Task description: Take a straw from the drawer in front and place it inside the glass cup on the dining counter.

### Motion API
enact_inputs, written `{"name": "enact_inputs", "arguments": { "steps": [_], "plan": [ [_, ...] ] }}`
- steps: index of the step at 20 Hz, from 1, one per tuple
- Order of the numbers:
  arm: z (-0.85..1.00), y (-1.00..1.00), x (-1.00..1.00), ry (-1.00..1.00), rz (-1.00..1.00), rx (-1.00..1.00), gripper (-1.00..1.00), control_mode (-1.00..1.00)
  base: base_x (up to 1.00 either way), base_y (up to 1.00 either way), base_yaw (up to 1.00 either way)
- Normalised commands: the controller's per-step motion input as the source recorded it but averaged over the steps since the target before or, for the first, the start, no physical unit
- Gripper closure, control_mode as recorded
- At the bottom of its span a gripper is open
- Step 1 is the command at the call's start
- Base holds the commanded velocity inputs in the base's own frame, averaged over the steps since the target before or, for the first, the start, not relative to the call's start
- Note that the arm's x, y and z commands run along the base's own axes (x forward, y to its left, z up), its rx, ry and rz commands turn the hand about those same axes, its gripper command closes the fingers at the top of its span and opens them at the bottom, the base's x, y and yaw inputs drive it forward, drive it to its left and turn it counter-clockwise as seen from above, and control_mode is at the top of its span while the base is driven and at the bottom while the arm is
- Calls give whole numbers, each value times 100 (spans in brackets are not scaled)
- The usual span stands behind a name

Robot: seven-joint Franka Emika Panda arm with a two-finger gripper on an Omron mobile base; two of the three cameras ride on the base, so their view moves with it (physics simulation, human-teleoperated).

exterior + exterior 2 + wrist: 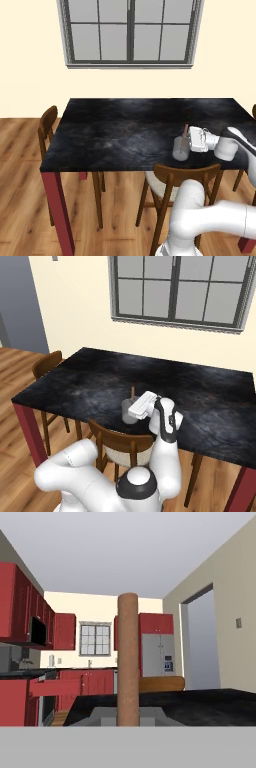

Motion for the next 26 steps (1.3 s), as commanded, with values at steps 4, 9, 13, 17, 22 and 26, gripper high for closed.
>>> {"name": "enact_inputs", "arguments": {
  "steps": [4,9,13,17,22,26],
  "plan": [
    [-8,0,1,0,0,0,100,-100,0,0,0],
    [-10,0,0,0,0,0,100,-100,0,0,0],
    [-18,0,0,0,0,0,100,-100,0,0,0],
    [-23,-1,0,0,0,0,100,-100,0,0,0],
    [-18,0,2,0,0,0,100,-100,0,0,0],
    [-31,0,21,4,0,0,100,-100,0,0,0]
  ]
}}
